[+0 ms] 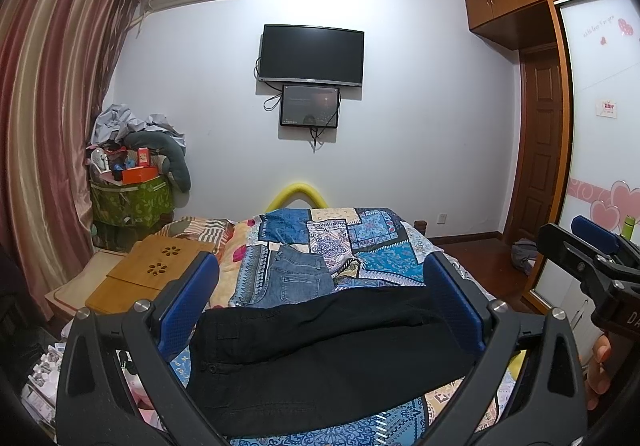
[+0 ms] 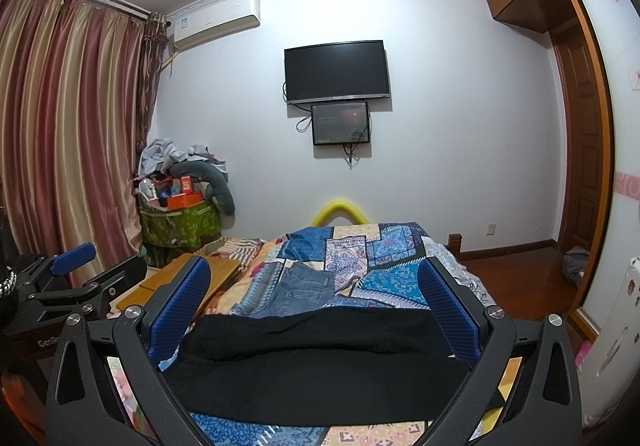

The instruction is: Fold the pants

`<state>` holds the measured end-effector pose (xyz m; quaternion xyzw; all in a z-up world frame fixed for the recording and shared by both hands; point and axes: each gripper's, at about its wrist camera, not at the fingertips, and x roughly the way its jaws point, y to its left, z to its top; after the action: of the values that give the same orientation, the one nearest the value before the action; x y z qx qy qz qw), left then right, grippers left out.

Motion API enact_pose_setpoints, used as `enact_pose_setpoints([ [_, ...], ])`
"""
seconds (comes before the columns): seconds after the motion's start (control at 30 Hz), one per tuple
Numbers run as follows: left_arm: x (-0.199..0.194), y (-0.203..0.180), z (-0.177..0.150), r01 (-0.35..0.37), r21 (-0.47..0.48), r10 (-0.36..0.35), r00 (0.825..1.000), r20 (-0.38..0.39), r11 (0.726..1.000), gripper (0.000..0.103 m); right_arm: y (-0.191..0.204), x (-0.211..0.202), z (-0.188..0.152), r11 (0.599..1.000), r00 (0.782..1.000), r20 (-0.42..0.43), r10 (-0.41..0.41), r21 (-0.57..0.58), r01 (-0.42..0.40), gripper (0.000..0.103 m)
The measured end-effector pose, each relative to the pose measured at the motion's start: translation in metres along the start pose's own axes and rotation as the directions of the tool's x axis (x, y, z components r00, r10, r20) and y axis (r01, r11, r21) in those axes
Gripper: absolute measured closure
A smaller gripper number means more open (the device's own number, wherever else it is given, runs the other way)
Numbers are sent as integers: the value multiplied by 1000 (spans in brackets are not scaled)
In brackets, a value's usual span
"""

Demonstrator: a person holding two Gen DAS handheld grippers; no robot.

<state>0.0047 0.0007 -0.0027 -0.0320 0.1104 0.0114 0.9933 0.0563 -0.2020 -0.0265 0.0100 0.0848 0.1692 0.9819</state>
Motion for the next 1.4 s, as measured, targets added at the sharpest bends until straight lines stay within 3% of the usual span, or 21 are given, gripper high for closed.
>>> enact_pose_setpoints([
  [0.53,21,3,2,9,-20,-9,1000,-23,1000,0,-6,22,0,1000,1000,-14,-2,-5,1,0],
  [0.7,57,13,3,-14,-12,13,998,-66,1000,0,-13,50,-1,999,999,-37,-31,-29,30,0],
  [0.93,131,47,1,-94,13,95,984,-149,995,0,-39,117,-13,997,987,-150,-59,-59,51,0],
  [1.13,219,104,-16,-153,32,156,944,-292,988,0,-68,170,-30,998,961,-275,-33,-55,18,0],
  [1.23,262,137,-34,-187,44,190,906,-379,981,0,-83,194,-42,998,945,-326,-26,-57,8,0],
  [1.4,330,195,-76,-230,22,205,819,-536,973,0,-91,231,-61,991,933,-359,-33,-130,-15,0],
])
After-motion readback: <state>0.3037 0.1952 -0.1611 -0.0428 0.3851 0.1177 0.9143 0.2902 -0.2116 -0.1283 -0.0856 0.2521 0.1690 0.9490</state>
